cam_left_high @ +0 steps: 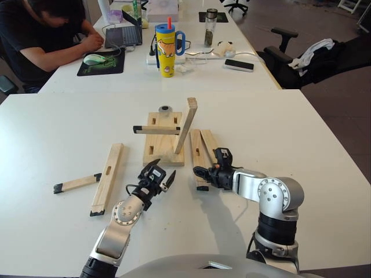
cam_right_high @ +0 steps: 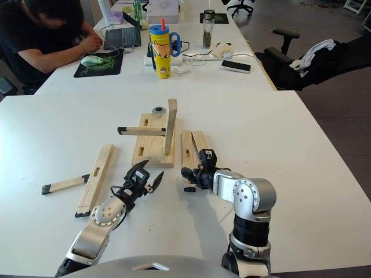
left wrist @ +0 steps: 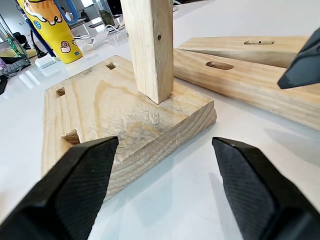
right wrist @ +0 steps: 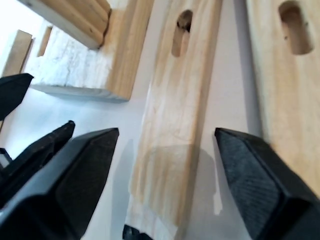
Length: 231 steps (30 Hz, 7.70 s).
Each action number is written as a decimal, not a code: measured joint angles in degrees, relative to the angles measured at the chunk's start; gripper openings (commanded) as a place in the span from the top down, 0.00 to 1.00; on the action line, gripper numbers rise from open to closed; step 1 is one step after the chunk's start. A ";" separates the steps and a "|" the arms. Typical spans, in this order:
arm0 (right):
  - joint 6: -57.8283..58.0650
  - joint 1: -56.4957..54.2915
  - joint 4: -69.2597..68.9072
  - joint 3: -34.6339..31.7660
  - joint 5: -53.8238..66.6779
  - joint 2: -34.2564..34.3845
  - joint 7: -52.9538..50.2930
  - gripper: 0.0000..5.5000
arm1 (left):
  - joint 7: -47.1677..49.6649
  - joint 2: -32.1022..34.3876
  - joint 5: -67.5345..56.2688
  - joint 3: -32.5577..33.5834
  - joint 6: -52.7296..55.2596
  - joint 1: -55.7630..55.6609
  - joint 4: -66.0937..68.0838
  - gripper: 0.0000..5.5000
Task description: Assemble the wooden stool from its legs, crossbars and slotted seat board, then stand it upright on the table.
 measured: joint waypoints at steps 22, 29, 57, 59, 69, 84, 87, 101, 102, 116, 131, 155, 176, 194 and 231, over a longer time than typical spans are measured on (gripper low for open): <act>1.94 -5.11 1.71 19.62 -9.88 -8.57 -3.43 0.54 | -0.39 -1.19 -0.06 -0.72 0.13 -2.16 1.24 0.37; 1.84 -5.27 2.19 19.25 -12.01 -7.25 -4.14 0.62 | -1.36 -0.94 -0.13 -0.78 0.13 -2.46 1.45 0.37; -38.00 -16.06 5.87 -11.52 15.21 -12.89 30.15 0.62 | -24.50 6.80 -44.35 13.63 29.11 -13.96 -12.83 0.37; -34.02 -16.07 4.97 -12.20 22.29 -16.39 34.11 0.62 | -24.28 7.06 -50.27 16.36 33.07 -15.13 -14.23 0.37; -25.03 -2.59 0.86 -11.53 41.39 -33.43 52.27 0.62 | -23.55 11.18 -74.65 25.21 46.64 -16.81 -15.74 0.20; -33.58 6.65 1.78 0.25 32.70 -46.18 71.68 0.62 | -15.97 15.77 -97.52 27.23 52.25 -23.34 -11.07 0.07; -34.91 7.19 1.93 1.08 31.42 -46.74 73.07 0.62 | -16.05 16.18 -98.31 26.49 52.35 -23.82 -11.16 0.07; -38.11 10.76 2.66 4.65 28.53 -48.05 75.66 0.62 | -16.77 18.37 -100.77 25.69 52.64 -23.85 -11.69 0.40; -38.24 10.77 2.61 4.65 28.53 -48.07 75.80 0.62 | -16.77 18.44 -100.93 25.67 52.64 -23.85 -11.69 0.43; -37.71 10.54 2.75 4.70 29.08 -48.36 75.68 0.62 | -17.21 20.21 -99.80 24.96 51.99 -22.22 -11.69 0.62; -38.72 5.38 14.62 1.63 26.53 -43.06 62.52 0.32 | -25.85 29.88 -91.53 33.69 52.16 -16.80 -4.07 0.63; -51.12 0.14 29.29 12.31 10.53 0.28 20.65 0.32 | -48.08 40.09 -65.47 37.77 43.88 -29.07 23.26 0.63; -55.62 4.13 20.20 23.82 -8.32 -9.03 16.75 0.39 | -38.74 29.48 -61.54 39.28 38.87 -33.34 13.91 0.63; -67.32 6.14 25.94 19.73 -14.42 -6.77 14.99 0.65 | -40.52 24.58 -50.93 28.89 28.75 -32.99 11.14 0.63; -66.62 1.81 33.17 21.81 -19.18 -4.77 17.37 0.65 | -45.18 24.92 -34.41 10.05 15.44 -41.77 15.26 0.63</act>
